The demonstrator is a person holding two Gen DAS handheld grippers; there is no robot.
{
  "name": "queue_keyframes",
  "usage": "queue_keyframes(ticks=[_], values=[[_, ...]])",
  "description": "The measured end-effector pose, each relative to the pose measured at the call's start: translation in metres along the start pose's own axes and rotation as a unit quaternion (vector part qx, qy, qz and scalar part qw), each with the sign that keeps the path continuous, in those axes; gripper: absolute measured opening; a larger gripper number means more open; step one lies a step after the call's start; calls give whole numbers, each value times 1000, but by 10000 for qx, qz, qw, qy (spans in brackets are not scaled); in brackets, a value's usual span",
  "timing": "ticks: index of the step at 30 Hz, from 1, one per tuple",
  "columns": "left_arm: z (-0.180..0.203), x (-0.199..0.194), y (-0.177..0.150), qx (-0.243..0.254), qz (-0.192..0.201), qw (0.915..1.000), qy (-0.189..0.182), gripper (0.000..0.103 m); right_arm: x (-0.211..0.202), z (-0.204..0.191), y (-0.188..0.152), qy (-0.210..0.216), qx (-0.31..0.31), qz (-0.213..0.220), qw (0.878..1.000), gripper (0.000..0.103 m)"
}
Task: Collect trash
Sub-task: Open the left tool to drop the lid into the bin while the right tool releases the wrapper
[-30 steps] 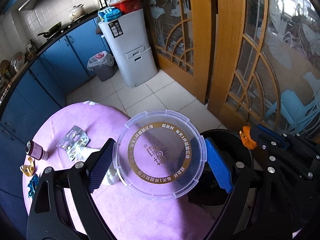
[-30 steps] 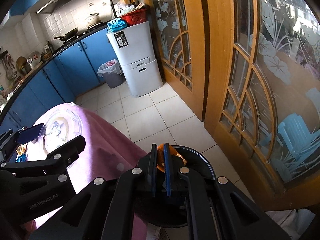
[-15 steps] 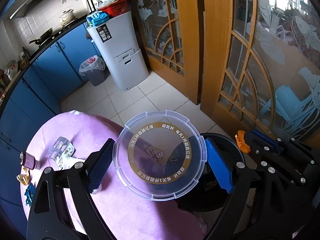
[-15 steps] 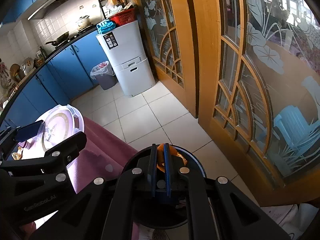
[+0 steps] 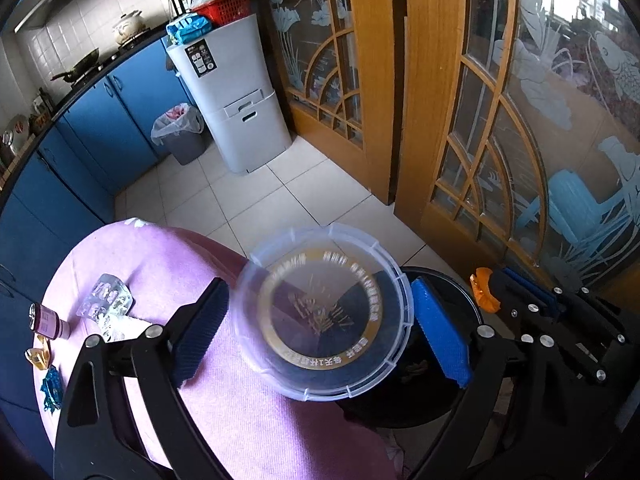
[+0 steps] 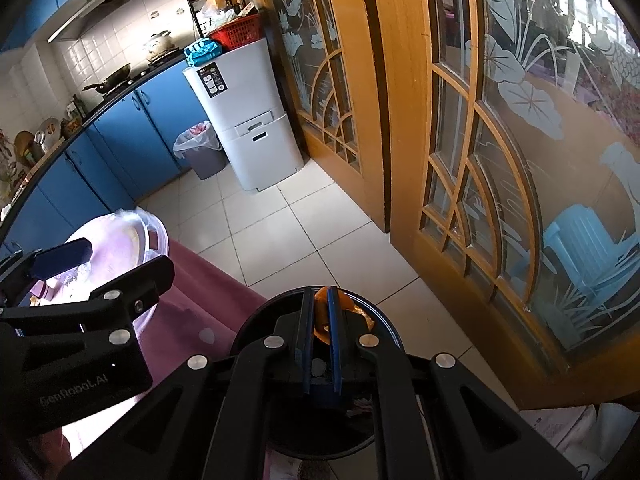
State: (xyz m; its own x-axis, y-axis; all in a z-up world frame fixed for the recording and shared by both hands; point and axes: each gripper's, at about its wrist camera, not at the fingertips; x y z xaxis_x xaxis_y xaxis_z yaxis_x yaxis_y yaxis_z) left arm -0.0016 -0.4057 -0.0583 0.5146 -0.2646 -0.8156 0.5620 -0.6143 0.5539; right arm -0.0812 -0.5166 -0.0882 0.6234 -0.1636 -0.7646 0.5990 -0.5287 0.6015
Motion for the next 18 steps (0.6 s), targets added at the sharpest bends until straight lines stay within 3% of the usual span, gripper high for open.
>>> queue_keyframes(ticks=[6, 18], values=[[-2, 2, 0, -49, -20, 10000, 15, 99, 0, 5, 1, -53, 83, 12, 10000, 7], [-9, -1, 0, -110, 15, 9999, 110, 99, 3, 3, 0, -12, 39, -38, 10000, 7]])
Point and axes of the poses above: each gripper's, at about its wrist camera, not at the fingertips, and x roughly the way its jaws point, z to its right, y to its top, and after that the axes turned 2 degrees about x, right-handed
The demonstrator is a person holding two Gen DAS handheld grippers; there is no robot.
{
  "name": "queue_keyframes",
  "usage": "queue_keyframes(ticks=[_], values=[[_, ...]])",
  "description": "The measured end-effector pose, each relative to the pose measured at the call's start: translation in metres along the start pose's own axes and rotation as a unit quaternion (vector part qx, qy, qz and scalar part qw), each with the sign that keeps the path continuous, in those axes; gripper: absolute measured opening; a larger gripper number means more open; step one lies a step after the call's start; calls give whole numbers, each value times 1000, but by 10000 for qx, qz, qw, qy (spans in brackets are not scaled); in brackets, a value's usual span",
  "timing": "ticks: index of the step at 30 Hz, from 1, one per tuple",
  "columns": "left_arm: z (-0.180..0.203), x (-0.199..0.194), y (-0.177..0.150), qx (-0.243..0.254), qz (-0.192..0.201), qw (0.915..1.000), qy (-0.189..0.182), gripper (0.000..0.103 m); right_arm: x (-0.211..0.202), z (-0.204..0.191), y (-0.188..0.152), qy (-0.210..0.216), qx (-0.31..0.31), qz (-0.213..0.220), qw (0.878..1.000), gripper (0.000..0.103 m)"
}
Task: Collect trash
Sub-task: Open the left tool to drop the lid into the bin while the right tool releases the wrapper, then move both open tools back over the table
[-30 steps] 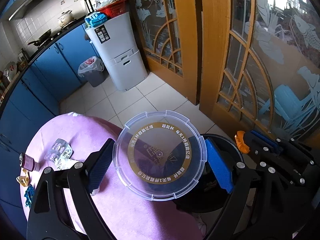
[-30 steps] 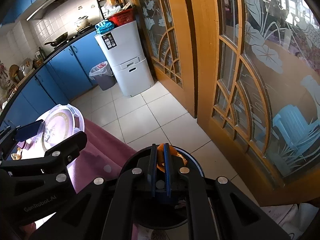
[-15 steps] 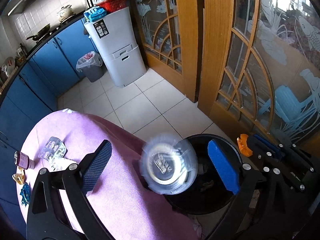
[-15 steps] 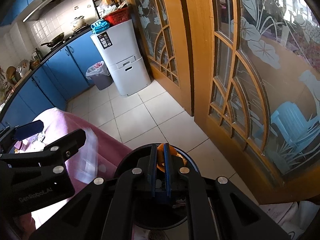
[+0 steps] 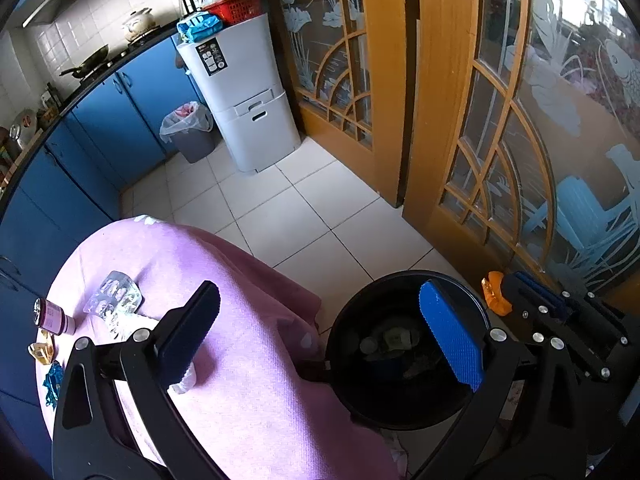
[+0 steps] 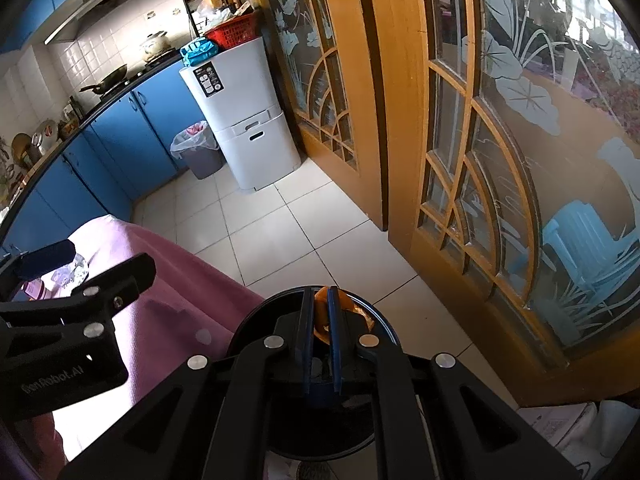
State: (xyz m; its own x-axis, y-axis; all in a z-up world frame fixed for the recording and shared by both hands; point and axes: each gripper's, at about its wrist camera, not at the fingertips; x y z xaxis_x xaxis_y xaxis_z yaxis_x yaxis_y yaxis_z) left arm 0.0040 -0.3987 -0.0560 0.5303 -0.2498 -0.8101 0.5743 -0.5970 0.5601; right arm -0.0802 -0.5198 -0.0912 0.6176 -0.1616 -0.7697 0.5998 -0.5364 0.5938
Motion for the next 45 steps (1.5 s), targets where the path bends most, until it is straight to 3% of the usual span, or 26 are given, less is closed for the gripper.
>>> queue_keyframes(ticks=[14, 21, 23, 24, 25, 26, 45], values=[[-11, -1, 0, -97, 8, 9999, 87, 99, 16, -8, -1, 214, 71, -341, 9992, 8], [-12, -2, -1, -97, 19, 9999, 92, 99, 19, -14, -5, 24, -175, -389, 9991, 9], [-12, -2, -1, -107, 6, 9999, 91, 99, 20, -14, -6, -33, -188, -391, 9991, 17], [-12, -1, -1, -114, 4, 9999, 88, 99, 20, -14, -7, -30, -176, -391, 9991, 42], [-12, -1, -1, -116, 1, 9999, 86, 99, 20, -13, -7, 26, -140, -386, 9992, 85], [-13, -1, -1, -118, -1, 9999, 90, 99, 17, -11, -7, 119, -94, -299, 9994, 89], [-13, -7, -1, -176, 24, 9998, 61, 99, 7, -17, -6, 11, -82, -245, 9997, 89]])
Point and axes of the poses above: each gripper's, at about its wrist camera, not at the fingertips, and x roughly the way its jaws point, z to its right, y to its top, and after that the axes turned 2 degrees about x, right-handed
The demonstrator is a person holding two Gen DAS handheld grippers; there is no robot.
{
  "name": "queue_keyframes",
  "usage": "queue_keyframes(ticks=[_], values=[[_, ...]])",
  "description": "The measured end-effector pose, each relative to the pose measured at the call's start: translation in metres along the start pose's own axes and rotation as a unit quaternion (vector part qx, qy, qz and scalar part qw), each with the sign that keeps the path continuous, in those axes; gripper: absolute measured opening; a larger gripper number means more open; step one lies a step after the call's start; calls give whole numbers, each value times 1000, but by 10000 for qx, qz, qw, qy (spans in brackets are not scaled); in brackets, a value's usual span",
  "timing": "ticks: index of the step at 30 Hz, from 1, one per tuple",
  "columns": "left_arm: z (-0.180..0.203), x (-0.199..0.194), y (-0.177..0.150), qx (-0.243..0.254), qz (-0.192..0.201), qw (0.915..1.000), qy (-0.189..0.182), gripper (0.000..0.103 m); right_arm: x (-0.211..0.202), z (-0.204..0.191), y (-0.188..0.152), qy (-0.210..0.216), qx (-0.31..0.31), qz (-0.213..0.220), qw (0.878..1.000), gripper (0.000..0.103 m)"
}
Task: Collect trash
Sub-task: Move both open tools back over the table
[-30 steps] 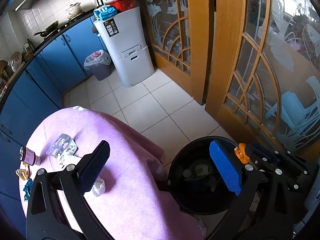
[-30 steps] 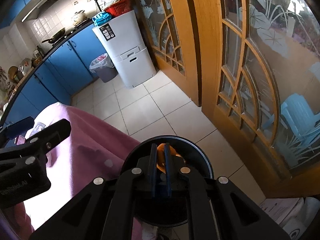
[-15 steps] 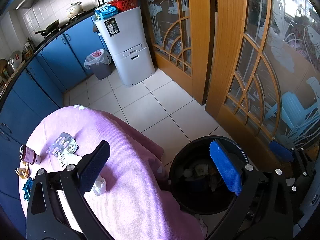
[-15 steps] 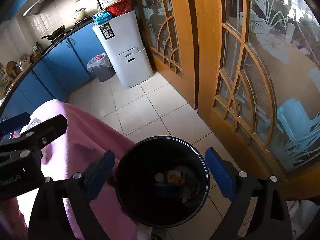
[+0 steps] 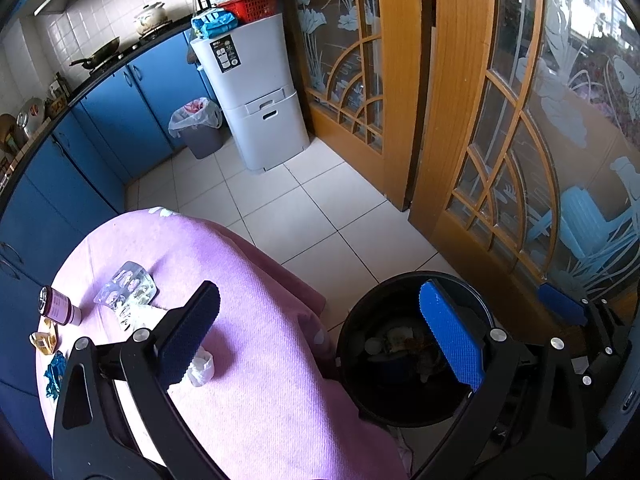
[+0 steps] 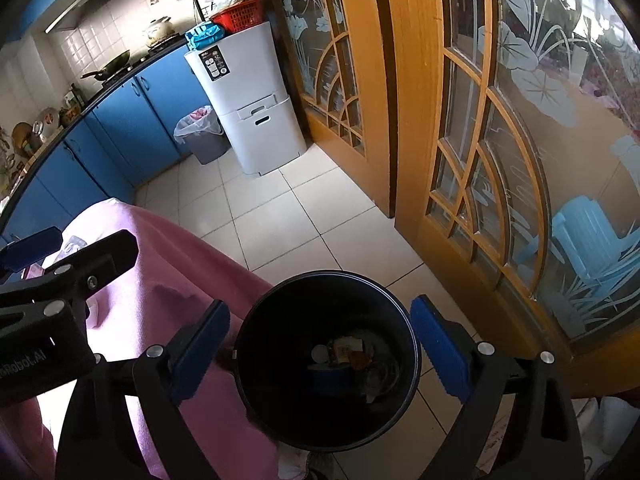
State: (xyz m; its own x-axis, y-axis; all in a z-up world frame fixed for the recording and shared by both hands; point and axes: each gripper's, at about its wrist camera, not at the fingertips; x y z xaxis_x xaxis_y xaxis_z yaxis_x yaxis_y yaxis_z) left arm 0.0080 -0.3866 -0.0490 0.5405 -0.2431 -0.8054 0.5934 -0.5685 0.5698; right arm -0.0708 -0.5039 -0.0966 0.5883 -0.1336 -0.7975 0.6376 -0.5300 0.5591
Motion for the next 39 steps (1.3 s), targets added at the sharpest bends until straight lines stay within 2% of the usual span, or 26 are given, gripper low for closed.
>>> queue_keyframes(ticks=[12, 39], values=[[-12, -11, -3, -157, 83, 9998, -30, 99, -12, -17, 0, 23, -98, 77, 9999, 89], [-78, -43, -21, -674, 330, 9972, -10, 99, -33, -88, 2, 64, -703, 232, 9972, 89]])
Point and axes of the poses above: each gripper's, at about its wrist camera, not at the fingertips, and x roughly the way its jaws point, z to its right, y to its top, and after that the axes turned 2 degrees about x, right-handed
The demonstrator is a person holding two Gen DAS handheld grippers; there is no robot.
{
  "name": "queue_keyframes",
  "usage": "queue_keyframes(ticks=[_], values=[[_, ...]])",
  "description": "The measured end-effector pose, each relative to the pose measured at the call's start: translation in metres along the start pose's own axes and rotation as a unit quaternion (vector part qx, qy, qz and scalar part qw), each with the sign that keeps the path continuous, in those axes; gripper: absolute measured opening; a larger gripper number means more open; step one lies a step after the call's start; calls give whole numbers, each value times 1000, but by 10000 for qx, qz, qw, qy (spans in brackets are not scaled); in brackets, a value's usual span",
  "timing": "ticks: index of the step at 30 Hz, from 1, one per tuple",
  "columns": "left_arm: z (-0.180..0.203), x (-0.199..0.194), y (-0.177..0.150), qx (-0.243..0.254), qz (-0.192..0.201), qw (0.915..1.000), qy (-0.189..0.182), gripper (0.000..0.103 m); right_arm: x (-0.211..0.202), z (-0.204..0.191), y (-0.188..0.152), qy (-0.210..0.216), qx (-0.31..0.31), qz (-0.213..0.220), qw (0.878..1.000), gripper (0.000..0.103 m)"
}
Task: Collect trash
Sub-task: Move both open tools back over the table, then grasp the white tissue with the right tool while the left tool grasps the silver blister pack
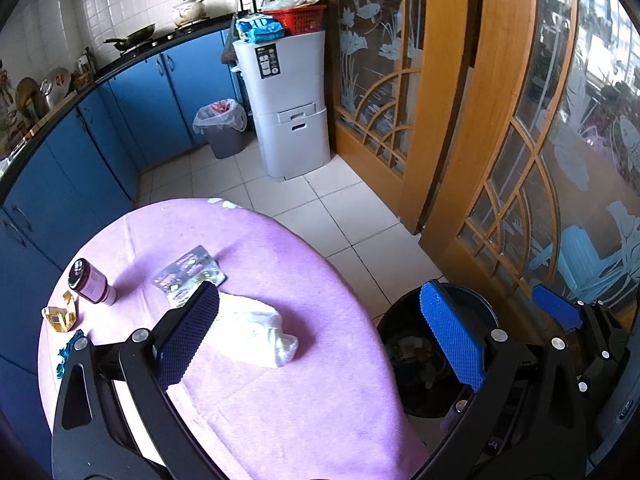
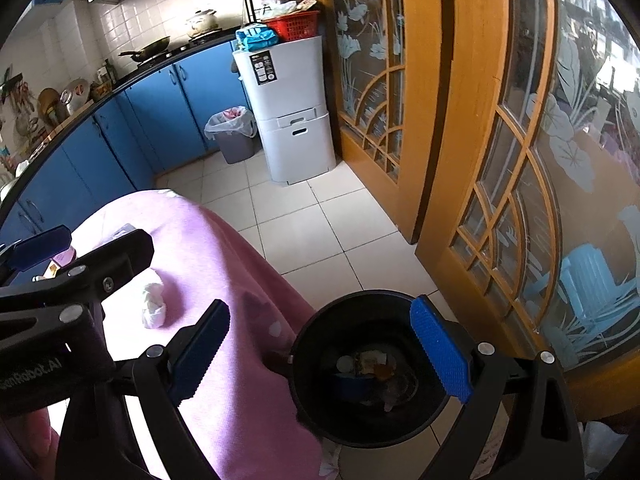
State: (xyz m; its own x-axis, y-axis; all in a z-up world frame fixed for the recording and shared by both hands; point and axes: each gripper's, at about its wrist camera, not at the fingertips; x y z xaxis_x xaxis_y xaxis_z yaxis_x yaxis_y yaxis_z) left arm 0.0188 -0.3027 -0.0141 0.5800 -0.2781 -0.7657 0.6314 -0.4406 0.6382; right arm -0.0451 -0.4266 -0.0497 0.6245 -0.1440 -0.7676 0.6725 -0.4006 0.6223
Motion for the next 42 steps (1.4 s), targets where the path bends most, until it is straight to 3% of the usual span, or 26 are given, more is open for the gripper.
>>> queue_keyframes(ticks=[25, 34, 42], values=[[-103, -13, -26, -866, 8, 9960, 228, 99, 4, -96, -1, 189, -801, -36, 9966, 89], [-150, 10, -38, -1153, -334, 9925, 218, 99, 23, -130, -9, 225, -1054, -260, 9938, 89], [-168, 54, -38, -970, -911, 9908, -239, 99, 53, -151, -15, 301, -1172, -595, 9909, 89]])
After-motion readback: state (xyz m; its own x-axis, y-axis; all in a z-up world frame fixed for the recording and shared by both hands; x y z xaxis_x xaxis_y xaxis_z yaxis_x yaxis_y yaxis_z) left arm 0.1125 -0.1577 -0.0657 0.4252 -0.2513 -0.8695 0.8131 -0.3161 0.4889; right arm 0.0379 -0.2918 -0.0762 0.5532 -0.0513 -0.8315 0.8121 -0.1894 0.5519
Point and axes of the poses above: each gripper's, at about its wrist camera, not at the fingertips, and x roughly the way its jaws point, z to its right, y to its top, and after that the axes turned 2 degrees about x, right-handed
